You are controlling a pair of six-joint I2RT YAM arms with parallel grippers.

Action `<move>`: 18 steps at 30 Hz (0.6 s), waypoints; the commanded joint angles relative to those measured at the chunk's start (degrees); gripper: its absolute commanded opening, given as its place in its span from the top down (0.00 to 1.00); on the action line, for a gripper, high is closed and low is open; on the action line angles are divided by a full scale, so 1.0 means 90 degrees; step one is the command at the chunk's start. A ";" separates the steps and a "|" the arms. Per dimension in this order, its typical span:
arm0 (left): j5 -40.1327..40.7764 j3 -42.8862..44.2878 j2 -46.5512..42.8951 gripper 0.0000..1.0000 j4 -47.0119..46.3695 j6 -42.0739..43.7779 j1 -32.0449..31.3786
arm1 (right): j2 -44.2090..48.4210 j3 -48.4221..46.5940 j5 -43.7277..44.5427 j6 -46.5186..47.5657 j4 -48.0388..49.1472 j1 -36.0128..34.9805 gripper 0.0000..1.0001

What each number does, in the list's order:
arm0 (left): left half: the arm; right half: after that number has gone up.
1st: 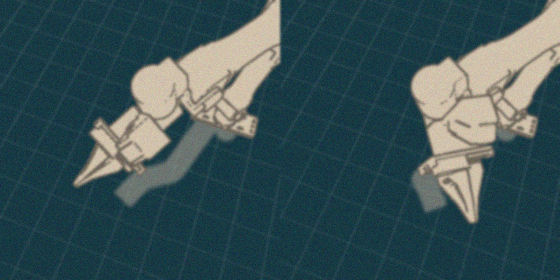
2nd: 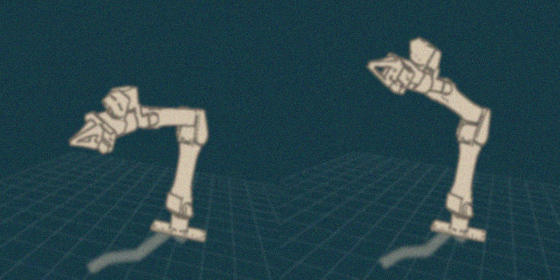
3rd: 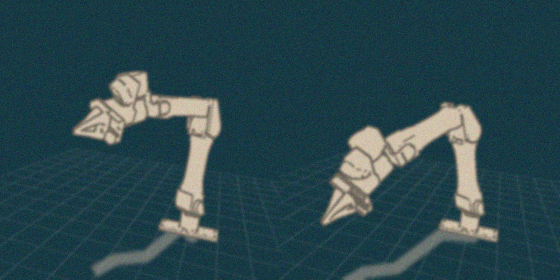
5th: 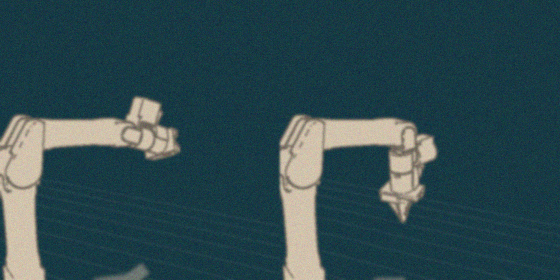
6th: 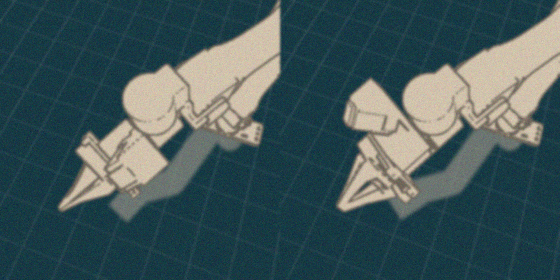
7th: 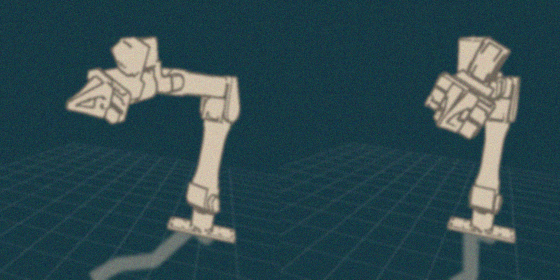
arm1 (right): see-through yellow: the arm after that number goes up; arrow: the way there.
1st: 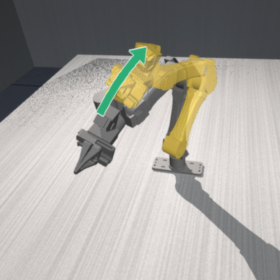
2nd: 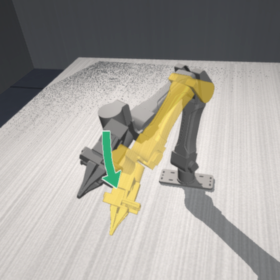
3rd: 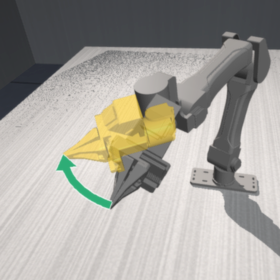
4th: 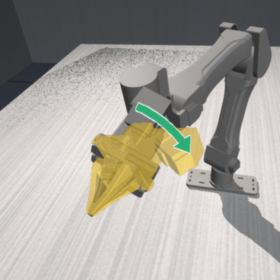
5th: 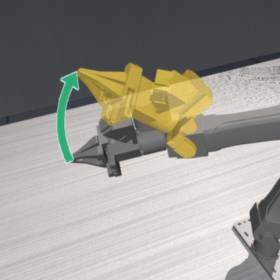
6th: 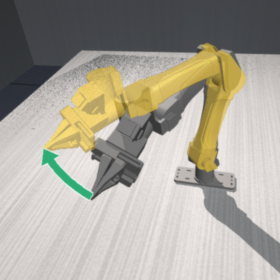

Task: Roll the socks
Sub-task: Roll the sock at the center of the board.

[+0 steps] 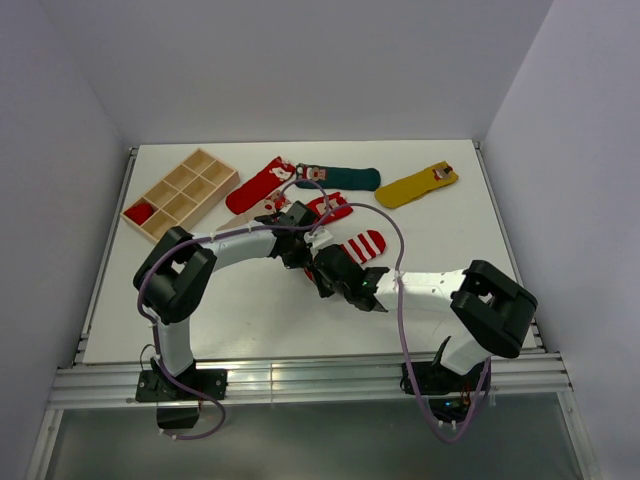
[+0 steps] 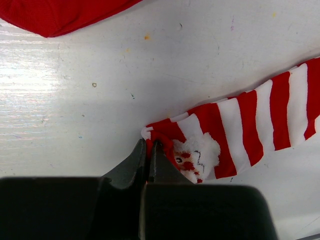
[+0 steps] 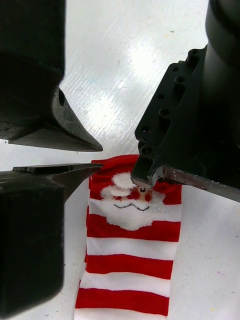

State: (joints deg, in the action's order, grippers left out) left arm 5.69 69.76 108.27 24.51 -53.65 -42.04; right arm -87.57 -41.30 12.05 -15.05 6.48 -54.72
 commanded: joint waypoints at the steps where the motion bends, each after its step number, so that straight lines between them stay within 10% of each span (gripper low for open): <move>1: 0.0031 0.0023 0.0206 1.00 0.0353 0.0160 -0.0026 | 0.0072 -0.0362 -0.0021 0.0149 0.0403 -0.0004 0.77; 18: 0.0051 -0.0016 0.0158 1.00 0.0353 0.0160 -0.0016 | -0.0524 -0.0128 0.0282 0.0295 0.0823 0.0006 0.72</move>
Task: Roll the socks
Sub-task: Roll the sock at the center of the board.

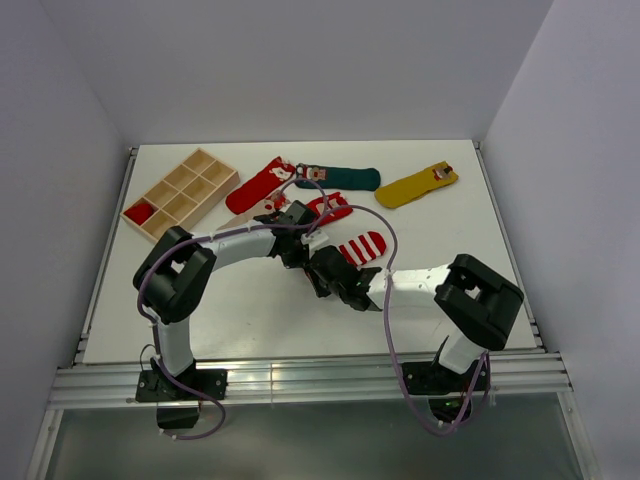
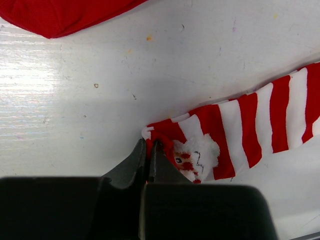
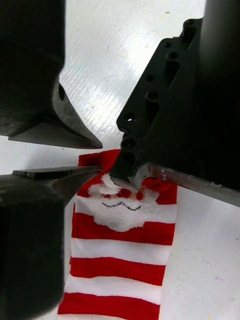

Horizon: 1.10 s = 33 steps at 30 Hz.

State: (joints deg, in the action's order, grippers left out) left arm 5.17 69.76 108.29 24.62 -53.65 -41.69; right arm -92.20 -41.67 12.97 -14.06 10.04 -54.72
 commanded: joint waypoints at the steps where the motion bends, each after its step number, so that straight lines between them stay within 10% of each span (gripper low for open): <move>1: 0.0090 -0.0007 0.0146 1.00 0.0340 0.0160 -0.0065 | -0.0009 -0.0067 0.0189 0.0195 0.0437 0.0006 0.71; 33: 0.0080 -0.0114 0.0048 1.00 0.0380 0.0365 0.0150 | -0.0819 0.0089 0.0521 -0.0878 -0.1389 -0.0014 0.63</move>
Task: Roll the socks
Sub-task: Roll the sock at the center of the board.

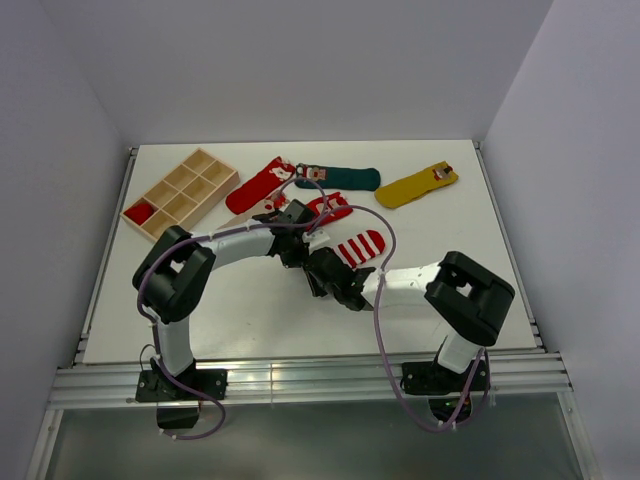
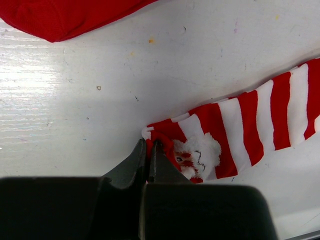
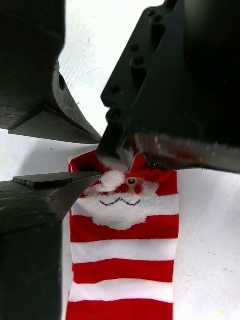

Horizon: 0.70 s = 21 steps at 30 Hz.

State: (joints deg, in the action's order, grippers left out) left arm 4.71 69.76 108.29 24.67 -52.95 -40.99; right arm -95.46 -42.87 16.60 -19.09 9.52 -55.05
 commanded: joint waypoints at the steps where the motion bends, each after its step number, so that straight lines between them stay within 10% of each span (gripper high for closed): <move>1: 0.0121 -0.0124 0.0058 1.00 0.0384 0.0297 0.0072 | -0.0458 0.0223 0.0118 -0.0417 -0.1370 0.0023 0.63; 14: -0.0123 -0.0153 -0.0040 1.00 0.0423 0.0551 0.0326 | -0.1170 -0.0256 0.0060 -0.0877 -0.2219 0.0062 0.64; 21: -0.0289 -0.0114 -0.0176 0.99 0.0424 0.0629 0.0473 | -0.1581 -0.0519 -0.0048 -0.0975 -0.2522 0.0062 0.93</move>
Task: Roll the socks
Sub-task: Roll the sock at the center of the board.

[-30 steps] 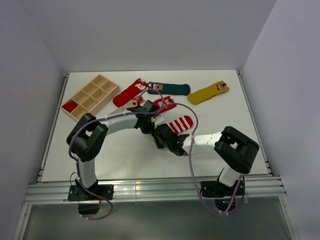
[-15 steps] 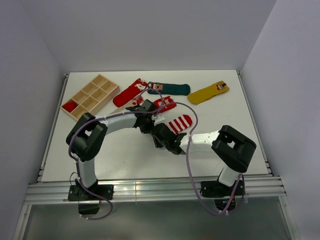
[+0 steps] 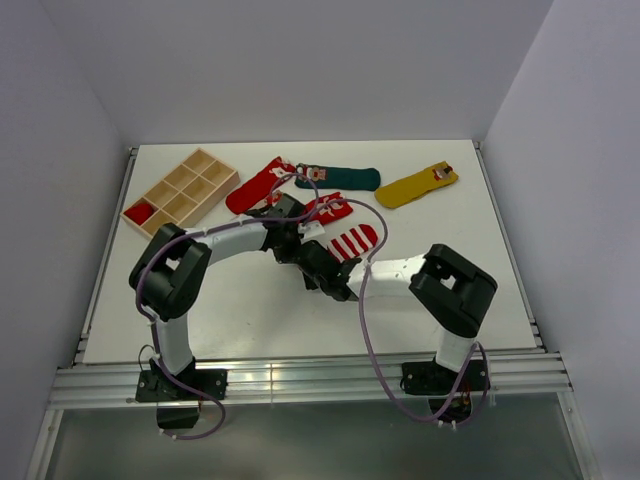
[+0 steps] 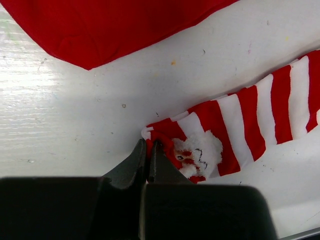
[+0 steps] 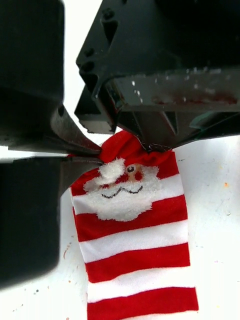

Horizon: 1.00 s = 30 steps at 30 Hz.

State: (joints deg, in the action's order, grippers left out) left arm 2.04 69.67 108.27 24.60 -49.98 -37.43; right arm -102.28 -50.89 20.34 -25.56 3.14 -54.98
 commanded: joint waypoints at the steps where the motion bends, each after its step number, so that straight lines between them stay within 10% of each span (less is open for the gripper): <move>1: 0.0007 -0.0104 -0.0194 0.99 0.0440 0.0289 0.0106 | -0.0862 0.0372 -0.0473 -0.0275 -0.1823 0.0054 0.99; 12: 0.0231 -0.0524 -0.0857 0.82 0.0021 -0.0188 0.0350 | 0.0318 0.1074 -0.2511 0.0144 -0.0955 0.0727 1.00; 22: 0.0583 -0.1157 -0.2038 0.40 -0.0604 -0.0667 0.0389 | 0.0349 0.1474 -0.5949 -0.0508 0.0683 0.1870 1.00; 30: 0.0261 -0.2427 -0.3190 0.39 -0.1609 -0.1175 0.0312 | 0.0007 0.2042 -0.7152 -0.2081 0.2463 0.2759 1.00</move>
State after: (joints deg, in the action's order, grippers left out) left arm 5.23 50.76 83.18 15.18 -57.78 -34.00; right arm -99.72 -34.63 -40.18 -38.54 23.07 -32.03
